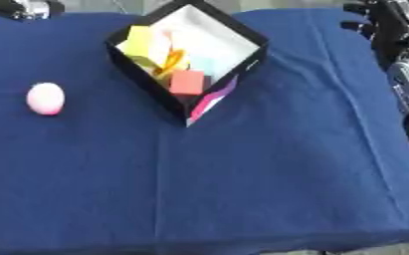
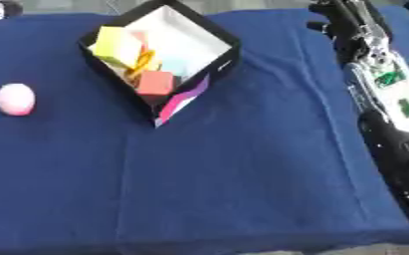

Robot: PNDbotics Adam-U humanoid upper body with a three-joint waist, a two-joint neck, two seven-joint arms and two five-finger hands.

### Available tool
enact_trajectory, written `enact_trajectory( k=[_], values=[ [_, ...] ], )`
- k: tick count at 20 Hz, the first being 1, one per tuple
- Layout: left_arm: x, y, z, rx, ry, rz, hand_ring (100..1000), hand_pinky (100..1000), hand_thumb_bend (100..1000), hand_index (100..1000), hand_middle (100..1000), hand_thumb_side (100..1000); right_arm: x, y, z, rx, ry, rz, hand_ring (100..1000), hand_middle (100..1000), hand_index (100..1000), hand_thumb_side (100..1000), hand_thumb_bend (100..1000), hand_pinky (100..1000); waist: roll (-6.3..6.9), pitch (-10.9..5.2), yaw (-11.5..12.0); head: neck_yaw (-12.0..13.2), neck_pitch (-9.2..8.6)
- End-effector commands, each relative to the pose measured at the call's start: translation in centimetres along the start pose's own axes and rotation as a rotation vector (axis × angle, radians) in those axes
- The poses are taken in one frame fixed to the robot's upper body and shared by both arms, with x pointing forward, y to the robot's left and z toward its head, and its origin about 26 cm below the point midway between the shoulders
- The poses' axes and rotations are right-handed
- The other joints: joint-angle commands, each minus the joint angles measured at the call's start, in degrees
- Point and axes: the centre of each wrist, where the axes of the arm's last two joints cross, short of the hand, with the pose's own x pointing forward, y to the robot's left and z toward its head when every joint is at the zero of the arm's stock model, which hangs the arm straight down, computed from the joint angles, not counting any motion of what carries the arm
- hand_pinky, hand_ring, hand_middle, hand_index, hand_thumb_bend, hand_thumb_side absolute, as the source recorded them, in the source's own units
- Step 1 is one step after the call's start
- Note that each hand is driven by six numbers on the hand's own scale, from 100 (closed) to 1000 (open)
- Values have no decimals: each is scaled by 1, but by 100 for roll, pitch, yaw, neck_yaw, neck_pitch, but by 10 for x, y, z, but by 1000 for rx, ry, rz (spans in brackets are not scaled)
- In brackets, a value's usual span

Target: Pick up objects on the table and place them in the box.

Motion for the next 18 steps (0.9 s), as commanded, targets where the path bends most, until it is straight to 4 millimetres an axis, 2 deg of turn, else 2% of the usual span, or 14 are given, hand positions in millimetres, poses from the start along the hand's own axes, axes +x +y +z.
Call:
enact_trajectory(
  k=[1, 2, 4, 5, 6, 13, 17, 18],
  values=[
    [1, 11, 11, -41, -9, -39, 868, 915, 420, 884, 822, 626, 15, -9, -1, -9, -44, 22, 902, 820, 862, 610, 138, 826, 7, -218, 27, -36, -13],
    [3, 10, 11, -61, -16, -53, 873, 915, 421, 889, 827, 578, 16, -9, -1, -8, -48, 20, 902, 820, 862, 607, 137, 826, -5, -206, 45, -58, -13],
    [6, 9, 12, -84, -34, -67, 867, 911, 396, 885, 821, 540, 19, -10, -2, -11, -56, 13, 902, 820, 862, 606, 140, 826, -22, -169, 57, -92, -13],
    [7, 7, 12, -90, -40, -66, 870, 912, 465, 887, 824, 454, 20, -10, -2, -12, -57, 11, 902, 820, 862, 607, 115, 826, -26, -158, 51, -82, -13],
    [8, 6, 12, -102, -42, -70, 873, 914, 411, 888, 827, 511, 20, -11, -2, -13, -58, 10, 902, 820, 862, 607, 141, 826, -23, -146, 47, -68, -13],
    [5, -4, 8, -127, -24, -58, 869, 909, 397, 864, 821, 400, 14, -7, -1, -4, -37, 13, 902, 820, 862, 617, 144, 826, -15, -96, 6, -77, -13],
    [-2, -11, 6, -150, 14, -71, 876, 911, 442, 860, 827, 217, 13, -7, -1, -7, -34, 9, 902, 821, 862, 616, 144, 826, 11, -91, 21, -77, -13],
    [-5, -13, 5, -161, 24, -74, 878, 912, 462, 855, 825, 135, 13, -6, -1, -7, -33, 7, 902, 821, 862, 616, 145, 826, 16, -91, 22, -80, -13]
  ],
)
